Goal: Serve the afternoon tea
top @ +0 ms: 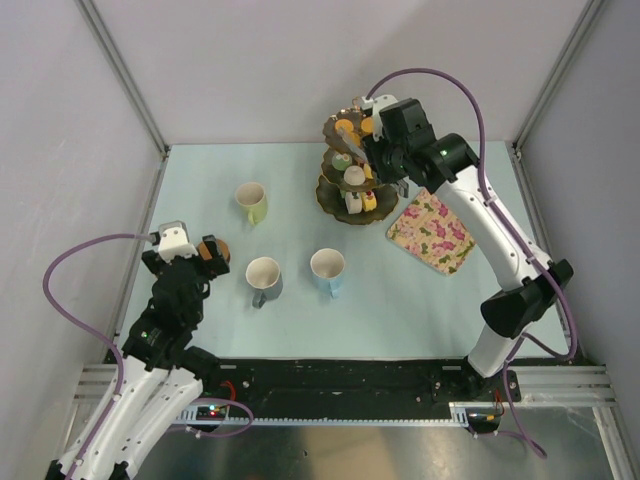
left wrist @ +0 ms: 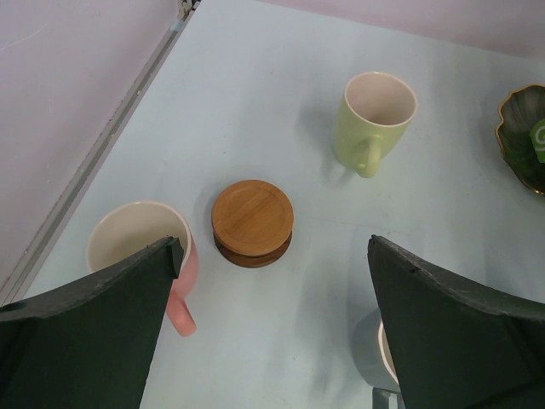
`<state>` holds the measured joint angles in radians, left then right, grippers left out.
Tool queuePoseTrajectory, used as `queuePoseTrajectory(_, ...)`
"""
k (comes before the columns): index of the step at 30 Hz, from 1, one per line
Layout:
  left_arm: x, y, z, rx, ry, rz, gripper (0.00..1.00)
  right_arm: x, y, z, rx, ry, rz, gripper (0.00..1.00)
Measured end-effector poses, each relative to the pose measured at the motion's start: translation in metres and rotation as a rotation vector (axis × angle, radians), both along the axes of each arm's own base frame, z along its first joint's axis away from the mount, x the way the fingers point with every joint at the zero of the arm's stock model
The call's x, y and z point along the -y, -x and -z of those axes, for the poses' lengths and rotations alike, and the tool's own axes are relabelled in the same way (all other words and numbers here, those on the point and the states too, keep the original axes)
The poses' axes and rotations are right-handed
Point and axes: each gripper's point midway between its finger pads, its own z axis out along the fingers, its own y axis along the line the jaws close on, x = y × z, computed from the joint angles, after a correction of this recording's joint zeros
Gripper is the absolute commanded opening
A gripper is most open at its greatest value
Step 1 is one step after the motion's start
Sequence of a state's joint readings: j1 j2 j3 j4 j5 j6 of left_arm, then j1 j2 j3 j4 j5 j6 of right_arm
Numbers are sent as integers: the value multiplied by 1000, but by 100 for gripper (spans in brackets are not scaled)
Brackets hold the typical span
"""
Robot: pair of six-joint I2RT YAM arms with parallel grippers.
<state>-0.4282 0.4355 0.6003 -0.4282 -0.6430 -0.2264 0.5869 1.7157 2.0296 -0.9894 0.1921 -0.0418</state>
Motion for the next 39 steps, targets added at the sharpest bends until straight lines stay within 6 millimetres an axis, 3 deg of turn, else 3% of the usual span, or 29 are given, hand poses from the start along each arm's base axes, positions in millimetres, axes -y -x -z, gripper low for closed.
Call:
queuePoseTrajectory(6,0,0,0,0,0,0,98,-3,-3,10,-20,11,-3,50)
queuePoseTrajectory(15,0,0,0,0,0,0,98,-3,-4,6,-10,10,2,55)
queuePoseTrajectory(25,0,0,0,0,0,0,98,9,9,-24,52,-12,19,55)
queuePoseTrajectory(32,0,0,0,0,0,0,98,48,39,-45,80,-15,94,53)
queuePoseTrajectory(39,0,0,0,-2,-1,0,98,137,69,-15,-34,-13,345,52)
